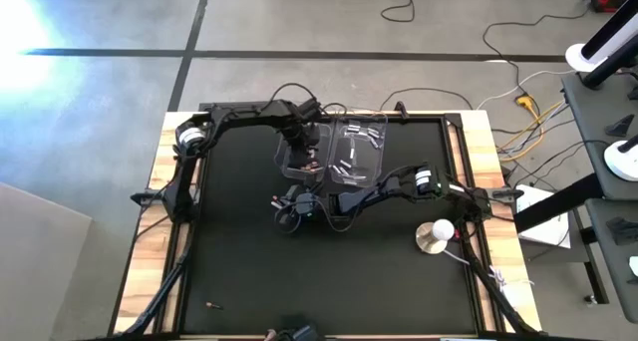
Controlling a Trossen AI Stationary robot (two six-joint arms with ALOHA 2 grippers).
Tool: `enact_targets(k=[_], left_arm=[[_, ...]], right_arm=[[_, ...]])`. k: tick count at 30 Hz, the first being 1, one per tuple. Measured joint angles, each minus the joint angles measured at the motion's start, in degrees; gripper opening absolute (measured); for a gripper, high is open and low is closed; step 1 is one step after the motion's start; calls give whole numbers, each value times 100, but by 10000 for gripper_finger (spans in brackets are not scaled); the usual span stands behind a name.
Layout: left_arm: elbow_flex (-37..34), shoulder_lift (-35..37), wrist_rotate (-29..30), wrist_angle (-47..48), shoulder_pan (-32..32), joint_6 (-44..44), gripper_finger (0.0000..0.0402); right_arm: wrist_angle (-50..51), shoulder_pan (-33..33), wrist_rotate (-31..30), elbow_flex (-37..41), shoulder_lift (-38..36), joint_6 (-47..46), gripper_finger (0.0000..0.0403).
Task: Sort batteries
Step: Put the white battery into the right transparent bin
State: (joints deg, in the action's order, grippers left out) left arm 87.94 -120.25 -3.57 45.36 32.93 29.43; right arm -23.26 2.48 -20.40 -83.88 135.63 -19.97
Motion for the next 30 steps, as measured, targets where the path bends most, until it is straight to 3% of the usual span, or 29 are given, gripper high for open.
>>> enact_targets(k=[4, 8, 14, 19, 23, 30], left_arm=[[624, 145, -20, 703, -4, -220, 126], [1383, 526, -270, 1430, -13, -681, 132], [1836, 1812, -1054, 1780, -128, -1476, 119], [1300, 3276, -1064, 1719, -561, -2126, 116], [484, 4364, -996, 1537, -1075, -2780, 116], [-1483, 5884, -125, 919, -2076, -3816, 116]], right_arm=[[56, 0, 7, -2, -1, 0, 13], [74, 0, 9, -4, -2, 65, 13], [87, 5, 11, -2, -27, 110, 13], [128, 36, 12, 10, -91, 292, 13], [135, 48, 23, 10, -125, 398, 13], [297, 61, 265, -142, -136, 568, 13]])
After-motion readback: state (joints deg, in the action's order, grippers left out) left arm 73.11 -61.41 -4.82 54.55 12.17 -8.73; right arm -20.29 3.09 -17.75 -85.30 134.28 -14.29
